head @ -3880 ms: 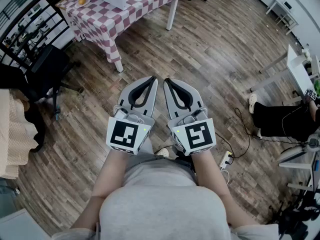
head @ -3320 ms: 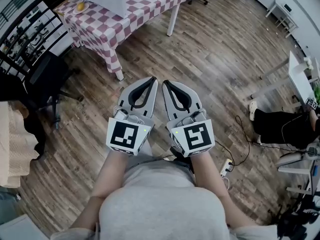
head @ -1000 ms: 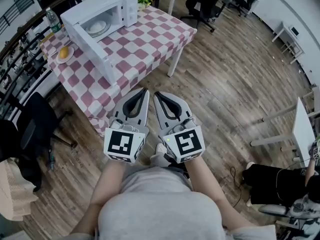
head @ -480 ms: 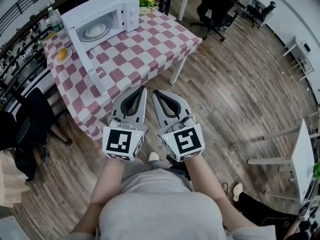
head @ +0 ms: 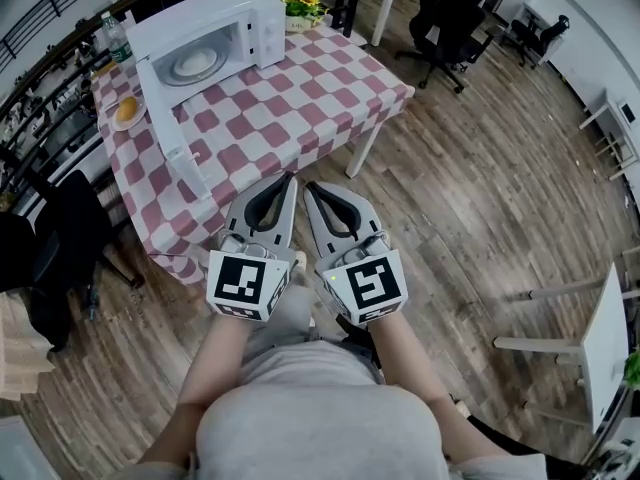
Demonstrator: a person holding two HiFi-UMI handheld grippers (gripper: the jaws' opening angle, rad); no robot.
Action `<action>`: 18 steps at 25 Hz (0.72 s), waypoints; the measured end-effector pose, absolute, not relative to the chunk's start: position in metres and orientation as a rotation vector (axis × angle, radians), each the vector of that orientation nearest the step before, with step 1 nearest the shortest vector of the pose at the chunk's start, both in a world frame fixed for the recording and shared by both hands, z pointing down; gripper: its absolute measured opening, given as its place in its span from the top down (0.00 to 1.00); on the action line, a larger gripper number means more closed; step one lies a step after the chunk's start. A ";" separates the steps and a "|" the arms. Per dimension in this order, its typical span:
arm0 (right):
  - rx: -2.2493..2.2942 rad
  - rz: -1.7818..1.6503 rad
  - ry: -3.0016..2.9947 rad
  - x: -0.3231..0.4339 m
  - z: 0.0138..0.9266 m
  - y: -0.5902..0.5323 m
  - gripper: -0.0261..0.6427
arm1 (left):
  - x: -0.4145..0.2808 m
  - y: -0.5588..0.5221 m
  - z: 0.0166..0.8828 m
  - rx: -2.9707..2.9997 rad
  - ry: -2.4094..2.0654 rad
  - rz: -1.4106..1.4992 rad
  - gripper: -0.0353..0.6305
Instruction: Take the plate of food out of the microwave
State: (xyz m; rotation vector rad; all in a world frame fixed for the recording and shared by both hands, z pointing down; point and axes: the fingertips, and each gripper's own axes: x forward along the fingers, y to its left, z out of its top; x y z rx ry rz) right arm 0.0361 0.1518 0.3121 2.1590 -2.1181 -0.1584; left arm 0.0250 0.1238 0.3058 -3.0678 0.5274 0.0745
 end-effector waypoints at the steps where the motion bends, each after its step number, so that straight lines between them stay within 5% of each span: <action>1: 2.163 -0.162 -2.122 0.038 0.311 0.150 0.92 | 0.028 0.121 0.307 -3.069 0.529 0.069 0.94; 18: 2.153 -0.163 -2.192 0.098 0.321 0.071 0.92 | 0.073 0.040 0.317 -3.056 0.685 0.109 0.94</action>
